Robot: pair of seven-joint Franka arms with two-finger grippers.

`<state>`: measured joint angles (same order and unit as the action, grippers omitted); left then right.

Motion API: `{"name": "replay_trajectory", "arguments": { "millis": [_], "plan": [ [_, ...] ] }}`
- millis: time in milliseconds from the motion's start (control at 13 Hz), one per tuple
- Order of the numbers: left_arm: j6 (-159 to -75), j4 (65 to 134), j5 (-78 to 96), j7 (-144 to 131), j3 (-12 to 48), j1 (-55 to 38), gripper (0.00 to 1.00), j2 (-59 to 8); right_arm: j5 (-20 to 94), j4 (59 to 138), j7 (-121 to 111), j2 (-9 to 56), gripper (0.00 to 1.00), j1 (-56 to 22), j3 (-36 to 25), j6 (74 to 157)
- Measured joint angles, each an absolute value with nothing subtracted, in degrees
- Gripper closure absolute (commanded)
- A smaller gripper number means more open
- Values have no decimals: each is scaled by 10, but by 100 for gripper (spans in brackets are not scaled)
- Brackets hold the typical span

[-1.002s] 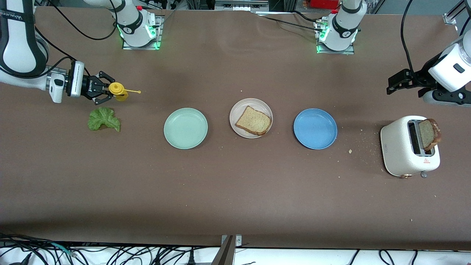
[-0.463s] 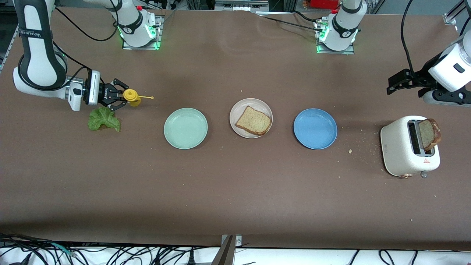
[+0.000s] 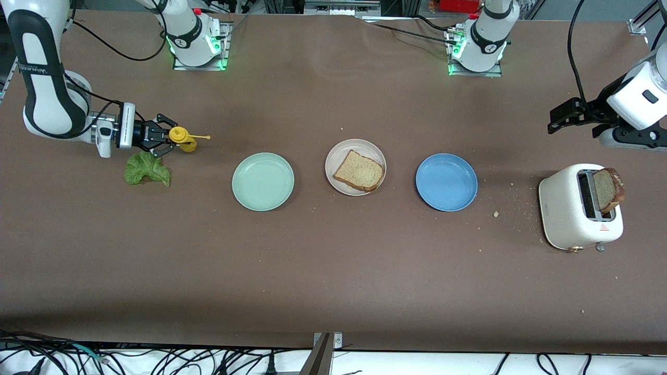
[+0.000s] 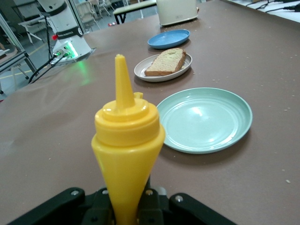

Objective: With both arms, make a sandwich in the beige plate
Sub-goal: 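Lower the squeeze bottle upright and open the right gripper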

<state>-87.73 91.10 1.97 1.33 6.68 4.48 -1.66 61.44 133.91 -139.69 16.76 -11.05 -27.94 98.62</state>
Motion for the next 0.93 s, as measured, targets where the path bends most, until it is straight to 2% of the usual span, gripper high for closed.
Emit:
{"name": "replay_trajectory", "arguments": {
  "millis": [386, 925],
  "plan": [
    [-877, 911, 20, 13, 67, 45, 0, -17, 624, 1357, -1502, 214, 100, 16, -178, 954],
    [-877, 911, 20, 13, 67, 45, 0, -17, 625, 1363, -1540, 250, 100, 51, -162, 952]
  ]
}}
